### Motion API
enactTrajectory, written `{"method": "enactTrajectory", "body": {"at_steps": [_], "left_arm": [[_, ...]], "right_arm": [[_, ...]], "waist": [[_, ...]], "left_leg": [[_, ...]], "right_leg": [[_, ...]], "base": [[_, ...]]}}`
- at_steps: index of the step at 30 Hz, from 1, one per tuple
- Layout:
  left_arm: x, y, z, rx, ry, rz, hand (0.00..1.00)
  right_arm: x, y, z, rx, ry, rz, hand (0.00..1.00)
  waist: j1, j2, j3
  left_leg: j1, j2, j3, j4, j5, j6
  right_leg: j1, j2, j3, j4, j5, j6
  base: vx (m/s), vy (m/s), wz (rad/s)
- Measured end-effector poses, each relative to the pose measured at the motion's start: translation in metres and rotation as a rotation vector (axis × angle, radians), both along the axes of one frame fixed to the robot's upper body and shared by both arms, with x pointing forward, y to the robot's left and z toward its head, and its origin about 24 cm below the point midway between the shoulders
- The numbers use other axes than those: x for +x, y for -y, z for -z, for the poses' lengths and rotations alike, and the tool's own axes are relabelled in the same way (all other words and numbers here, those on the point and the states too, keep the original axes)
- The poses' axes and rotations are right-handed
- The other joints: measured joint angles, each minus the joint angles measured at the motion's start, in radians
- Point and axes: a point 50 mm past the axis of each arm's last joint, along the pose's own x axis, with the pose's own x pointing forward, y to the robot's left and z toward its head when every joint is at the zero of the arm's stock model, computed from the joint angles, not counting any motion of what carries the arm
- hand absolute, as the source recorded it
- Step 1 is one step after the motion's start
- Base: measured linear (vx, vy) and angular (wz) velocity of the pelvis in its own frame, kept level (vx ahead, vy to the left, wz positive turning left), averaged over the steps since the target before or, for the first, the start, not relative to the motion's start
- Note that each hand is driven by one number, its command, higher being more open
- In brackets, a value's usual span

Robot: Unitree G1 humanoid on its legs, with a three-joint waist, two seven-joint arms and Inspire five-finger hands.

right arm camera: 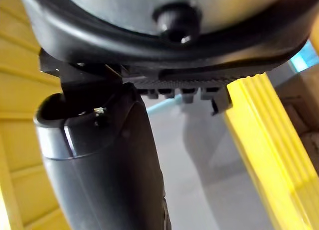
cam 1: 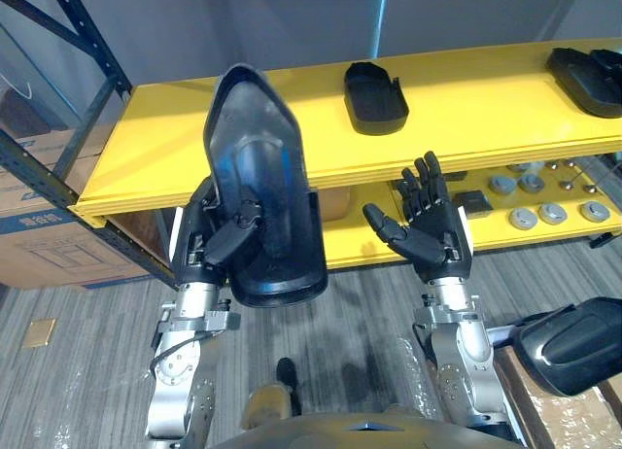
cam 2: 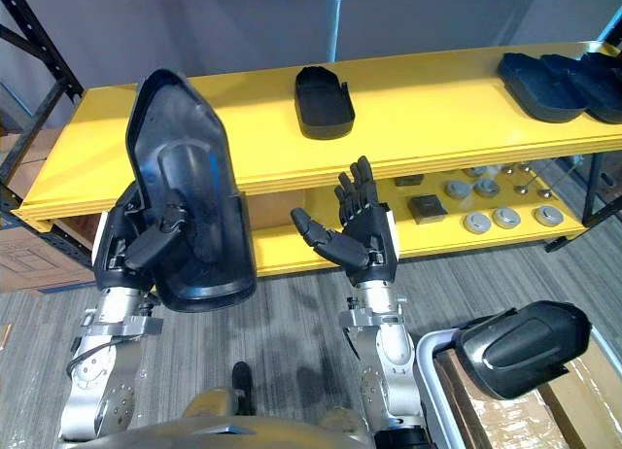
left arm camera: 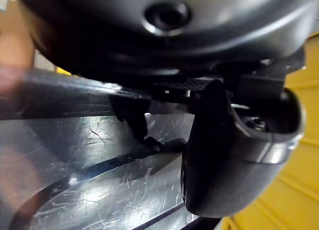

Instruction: Walk over and take three plastic housings, then place them on the shelf

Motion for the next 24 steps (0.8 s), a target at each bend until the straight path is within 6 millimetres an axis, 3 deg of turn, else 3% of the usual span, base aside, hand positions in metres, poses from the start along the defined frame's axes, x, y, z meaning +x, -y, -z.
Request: {"method": "enactTrajectory", "body": {"at_steps": [1,3,8,11,12,13,15,18,24], "left_arm": [[-0.004,-0.007,0.010,-0.009,-0.047,-0.038,0.00],[-0.011,-0.013,0.018,-0.028,-0.089,-0.072,0.00],[-0.016,-0.014,0.022,-0.072,-0.100,-0.110,0.00],[-0.018,-0.013,0.024,-0.083,-0.104,-0.122,0.00],[-0.018,-0.015,0.024,-0.080,-0.109,-0.129,0.00],[-0.018,-0.015,0.024,-0.080,-0.109,-0.140,0.00],[-0.017,-0.016,0.023,-0.076,-0.105,-0.139,0.00],[-0.016,-0.019,0.017,-0.060,-0.079,-0.137,0.00],[-0.008,-0.019,-0.001,-0.041,0.007,-0.122,0.00]], "right_arm": [[-0.001,0.001,0.001,0.003,0.003,-0.011,1.00],[-0.001,0.001,0.001,0.000,0.008,-0.026,1.00],[-0.004,0.009,0.001,-0.007,0.013,-0.004,1.00],[-0.006,0.006,0.005,-0.016,-0.007,-0.024,1.00],[-0.006,0.003,0.006,-0.012,-0.013,-0.034,1.00],[-0.006,0.000,0.004,-0.022,0.000,-0.036,1.00],[-0.003,-0.005,-0.001,-0.014,0.026,-0.035,1.00],[0.005,-0.008,-0.011,0.006,0.081,-0.012,1.00],[0.006,-0.009,-0.011,0.034,0.066,0.030,1.00]], "waist": [[0.003,0.009,0.017],[0.004,0.020,0.018],[0.002,0.032,0.009],[0.015,0.047,0.000],[0.017,0.029,0.001],[0.016,0.002,0.006],[0.006,-0.015,0.004],[0.005,-0.019,0.004],[0.001,-0.029,0.002]], "left_leg": [[-0.023,0.029,0.000,0.123,-0.009,-0.006],[-0.025,0.051,-0.002,0.160,-0.008,-0.005],[0.076,0.026,-0.038,-0.107,-0.001,-0.008],[0.127,-0.005,-0.093,-0.255,0.020,-0.050],[0.141,-0.023,-0.082,-0.248,0.021,-0.041],[0.136,-0.048,-0.064,-0.210,-0.009,-0.021],[0.124,-0.067,-0.054,-0.189,-0.035,-0.009],[0.149,-0.089,-0.034,-0.231,-0.036,0.004],[0.145,-0.099,-0.036,-0.264,-0.031,0.001]], "right_leg": [[0.025,0.011,0.010,0.010,-0.025,-0.021],[0.034,0.020,0.026,0.015,-0.036,-0.031],[0.015,0.023,0.050,0.019,-0.040,-0.044],[-0.019,-0.003,0.102,0.078,-0.074,-0.005],[-0.020,-0.022,0.117,0.089,-0.079,-0.004],[-0.020,-0.046,0.135,0.080,-0.068,0.025],[-0.014,-0.065,0.141,0.050,-0.050,0.049],[0.006,-0.081,0.138,-0.012,0.003,0.060],[0.018,-0.081,0.109,-0.087,0.021,0.071]], "base": [[-0.10,-0.095,-0.26],[-0.06,-0.050,-0.23],[0.05,-0.002,-0.04],[0.12,0.166,-0.38],[0.20,0.200,-0.47],[0.14,0.116,-0.28],[0.13,0.130,-0.13],[0.09,0.150,-0.14],[0.00,0.011,-0.02]]}}
